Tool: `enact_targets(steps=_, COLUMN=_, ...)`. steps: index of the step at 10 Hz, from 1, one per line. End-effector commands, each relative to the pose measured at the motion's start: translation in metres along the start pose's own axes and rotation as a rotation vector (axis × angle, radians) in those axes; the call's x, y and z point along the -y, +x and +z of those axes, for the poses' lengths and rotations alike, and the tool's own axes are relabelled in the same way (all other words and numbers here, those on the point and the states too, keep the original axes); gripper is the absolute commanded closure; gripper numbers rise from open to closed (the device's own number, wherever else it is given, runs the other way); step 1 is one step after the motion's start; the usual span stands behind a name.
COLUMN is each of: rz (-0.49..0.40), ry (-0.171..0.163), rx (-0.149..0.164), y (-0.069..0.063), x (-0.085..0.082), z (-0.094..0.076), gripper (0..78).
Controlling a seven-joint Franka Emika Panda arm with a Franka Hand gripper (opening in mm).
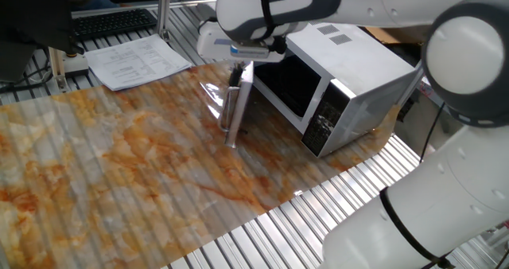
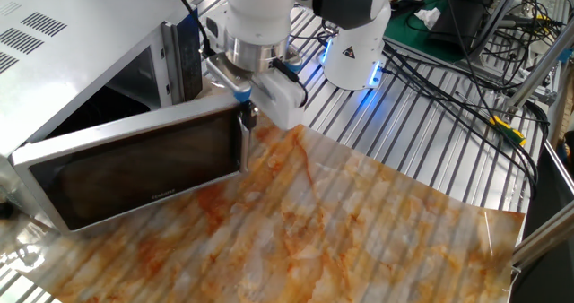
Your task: Close the microwave door
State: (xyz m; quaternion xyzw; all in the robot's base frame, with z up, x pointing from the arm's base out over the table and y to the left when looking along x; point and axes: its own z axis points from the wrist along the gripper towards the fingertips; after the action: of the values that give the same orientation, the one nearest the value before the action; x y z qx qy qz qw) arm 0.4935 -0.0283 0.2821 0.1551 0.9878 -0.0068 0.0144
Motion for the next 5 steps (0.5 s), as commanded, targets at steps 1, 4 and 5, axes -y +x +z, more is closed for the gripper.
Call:
enact_targets(steps=1, rz=-0.026, ry=0.003, rx=0.003, y=0.011, x=0.019, z=-0.002, gripper=77.6)
enact_targets(steps=4, rz=-0.054, ry=0.004, rx=0.006, y=0.023, x=0.037, z=0.003, gripper=77.6)
enact_targets(steps=5, rz=-0.058, ry=0.004, rx=0.008, y=0.027, x=0.042, z=0.005, gripper=77.6)
